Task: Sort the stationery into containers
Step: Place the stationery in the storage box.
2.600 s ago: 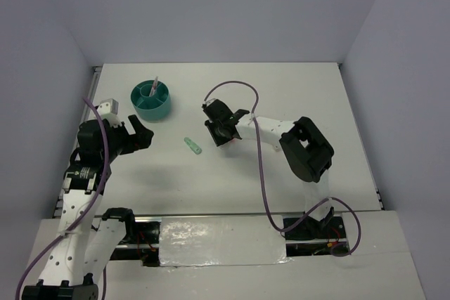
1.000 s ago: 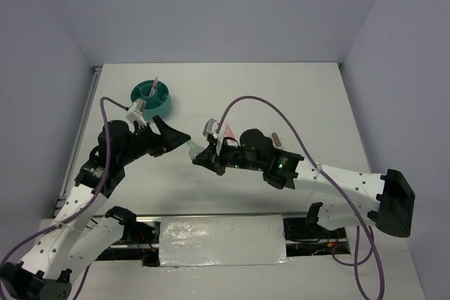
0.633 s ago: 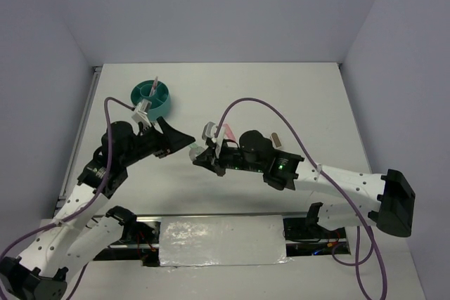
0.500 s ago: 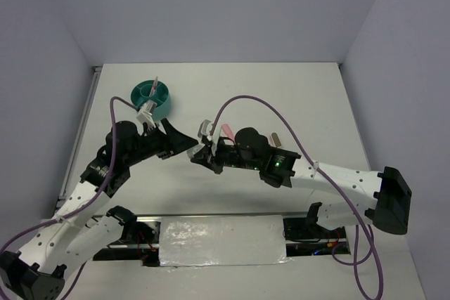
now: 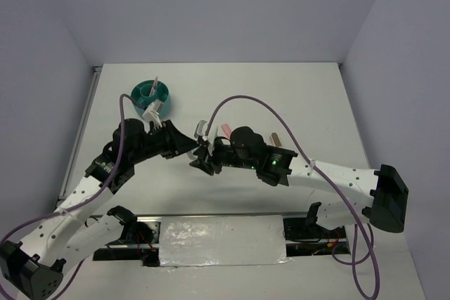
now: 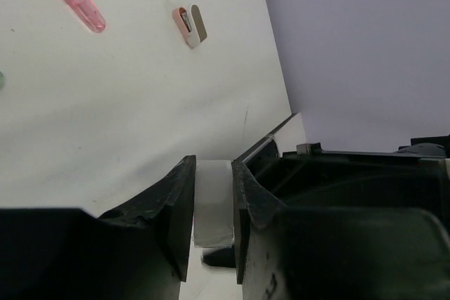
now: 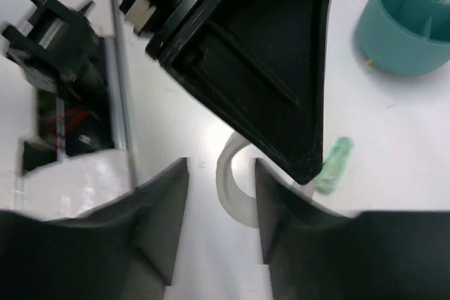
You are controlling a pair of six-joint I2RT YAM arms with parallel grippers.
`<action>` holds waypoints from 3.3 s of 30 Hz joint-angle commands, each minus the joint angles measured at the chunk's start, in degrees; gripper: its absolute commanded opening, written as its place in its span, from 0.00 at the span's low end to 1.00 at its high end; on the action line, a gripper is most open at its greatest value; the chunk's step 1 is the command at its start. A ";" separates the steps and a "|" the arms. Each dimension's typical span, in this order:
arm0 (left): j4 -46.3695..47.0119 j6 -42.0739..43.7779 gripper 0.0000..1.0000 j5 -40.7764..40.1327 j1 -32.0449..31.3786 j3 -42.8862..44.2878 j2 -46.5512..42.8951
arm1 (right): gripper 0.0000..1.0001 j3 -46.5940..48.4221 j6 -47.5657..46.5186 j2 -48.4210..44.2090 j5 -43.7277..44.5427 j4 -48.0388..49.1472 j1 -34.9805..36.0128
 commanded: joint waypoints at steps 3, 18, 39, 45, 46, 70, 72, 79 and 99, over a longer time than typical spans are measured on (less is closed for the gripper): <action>-3.29 6.81 0.00 -6.32 0.01 7.40 1.39 | 0.85 1.29 0.73 0.04 2.21 0.89 0.15; -2.17 27.82 0.00 -33.26 24.51 25.60 24.58 | 1.00 -15.85 4.77 -21.40 7.49 0.72 -4.51; 22.98 39.87 0.00 -9.24 38.60 29.48 48.06 | 1.00 -21.66 5.65 -29.58 0.46 2.39 -4.33; 22.11 39.96 0.03 -10.13 38.60 30.35 49.82 | 1.00 -22.10 5.65 -29.32 0.37 2.74 -4.34; 21.76 40.04 0.05 -10.47 38.60 30.53 50.43 | 1.00 -22.10 5.65 -29.14 0.46 2.56 -4.33; 21.14 41.10 0.24 -11.88 38.51 28.69 54.83 | 1.00 -22.10 5.65 -28.79 0.55 2.47 -4.42; 21.05 41.19 0.30 -11.88 38.60 28.78 54.83 | 1.00 -22.19 5.65 -28.62 0.63 2.56 -4.33; 20.96 40.84 0.53 -12.15 38.60 28.69 54.39 | 1.00 -22.10 5.65 -28.61 0.72 2.56 -4.33; -22.16 30.47 0.99 -33.42 38.51 55.30 42.27 | 1.00 -17.54 9.42 -18.69 8.45 0.37 -4.42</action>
